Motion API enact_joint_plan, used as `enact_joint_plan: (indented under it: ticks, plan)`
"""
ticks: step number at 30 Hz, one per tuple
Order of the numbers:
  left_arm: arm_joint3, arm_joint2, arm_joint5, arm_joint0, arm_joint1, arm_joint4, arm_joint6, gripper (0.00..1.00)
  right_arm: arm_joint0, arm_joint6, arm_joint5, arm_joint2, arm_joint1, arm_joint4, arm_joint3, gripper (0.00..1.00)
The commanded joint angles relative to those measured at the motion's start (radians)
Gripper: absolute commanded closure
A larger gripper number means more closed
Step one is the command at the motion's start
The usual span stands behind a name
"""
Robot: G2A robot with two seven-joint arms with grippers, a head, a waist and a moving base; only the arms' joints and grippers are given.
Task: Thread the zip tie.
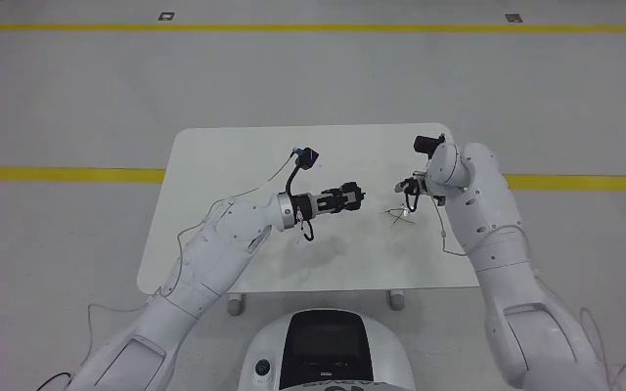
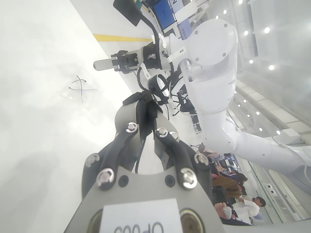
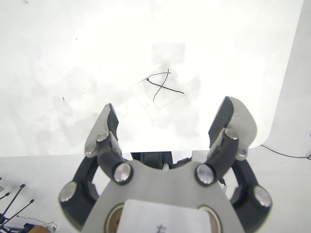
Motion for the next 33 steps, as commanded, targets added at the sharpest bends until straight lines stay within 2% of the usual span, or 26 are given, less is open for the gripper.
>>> enact_joint_plan:
  ticks: [1, 5, 14, 22, 24, 30, 31, 32, 33]
  plan:
    - [0.000, 0.000, 0.000, 0.000, 0.000, 0.000, 0.000, 1.00, -0.017, -0.033, -0.007, 0.002, 0.000, 0.014, -0.007, 0.00]
    - [0.000, 0.000, 0.000, 0.000, 0.000, 0.000, 0.000, 1.00, -0.027, -0.031, 0.003, -0.010, -0.004, 0.021, -0.015, 0.00]
    - [0.000, 0.000, 0.000, 0.000, 0.000, 0.000, 0.000, 1.00, -0.011, -0.024, 0.003, -0.024, -0.029, 0.039, 0.045, 0.00]
    - [0.000, 0.000, 0.000, 0.000, 0.000, 0.000, 0.000, 1.00, -0.010, -0.029, 0.003, -0.015, -0.031, 0.032, 0.043, 0.00]
    - [0.000, 0.000, 0.000, 0.000, 0.000, 0.000, 0.000, 1.00, -0.026, -0.068, 0.002, -0.017, -0.030, 0.029, 0.041, 0.00]
    - [0.000, 0.000, 0.000, 0.000, 0.000, 0.000, 0.000, 1.00, -0.046, -0.076, 0.003, -0.012, -0.036, 0.011, 0.025, 0.00]
    - [0.000, 0.000, 0.000, 0.000, 0.000, 0.000, 0.000, 1.00, -0.049, -0.075, 0.003, -0.011, -0.037, 0.010, 0.022, 0.13]
    - [0.000, 0.000, 0.000, 0.000, 0.000, 0.000, 0.000, 1.00, -0.051, -0.073, 0.003, -0.009, -0.039, 0.009, 0.019, 0.40]
    - [0.000, 0.000, 0.000, 0.000, 0.000, 0.000, 0.000, 1.00, -0.054, -0.073, 0.003, -0.006, -0.040, 0.008, 0.016, 0.51]
